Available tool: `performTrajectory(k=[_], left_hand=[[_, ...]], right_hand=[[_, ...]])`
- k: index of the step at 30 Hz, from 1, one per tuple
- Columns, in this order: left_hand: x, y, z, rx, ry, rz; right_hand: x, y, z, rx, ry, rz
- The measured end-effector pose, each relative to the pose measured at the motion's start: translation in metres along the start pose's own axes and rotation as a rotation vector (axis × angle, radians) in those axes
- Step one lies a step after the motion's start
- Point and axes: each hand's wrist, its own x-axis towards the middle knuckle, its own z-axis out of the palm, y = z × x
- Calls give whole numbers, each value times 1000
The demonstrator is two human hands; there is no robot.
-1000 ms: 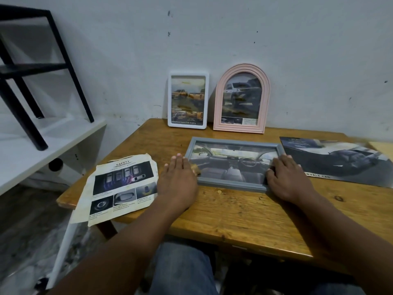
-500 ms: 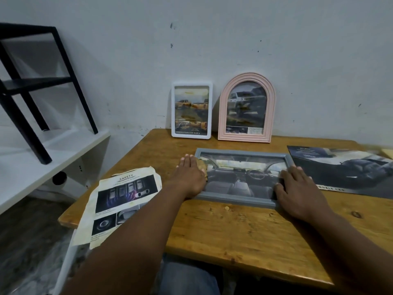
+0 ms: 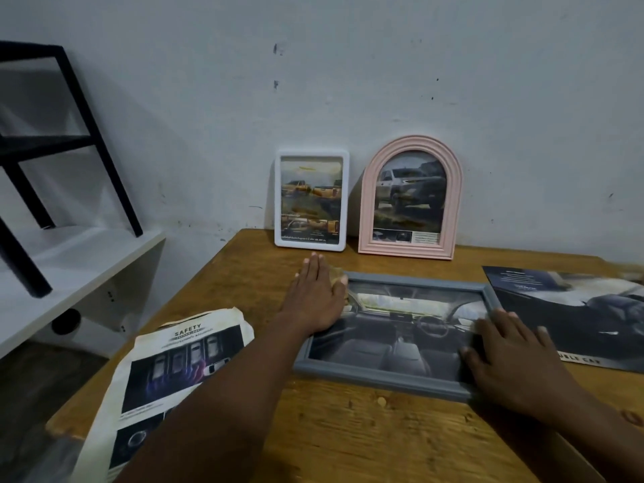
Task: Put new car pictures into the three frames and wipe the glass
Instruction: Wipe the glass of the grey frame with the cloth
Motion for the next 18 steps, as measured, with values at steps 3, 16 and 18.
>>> performTrajectory(k=[3,16,18], left_hand=[[-17,-5,-4,-51,81,13],[-45,-2,1,75,245,-38],[-43,0,3,180,224,39]], right_hand=[[21,-29,-18,40,77,-168],[135,-166,-5,120,18,-640],[139,-156,-8,100,44,-585]])
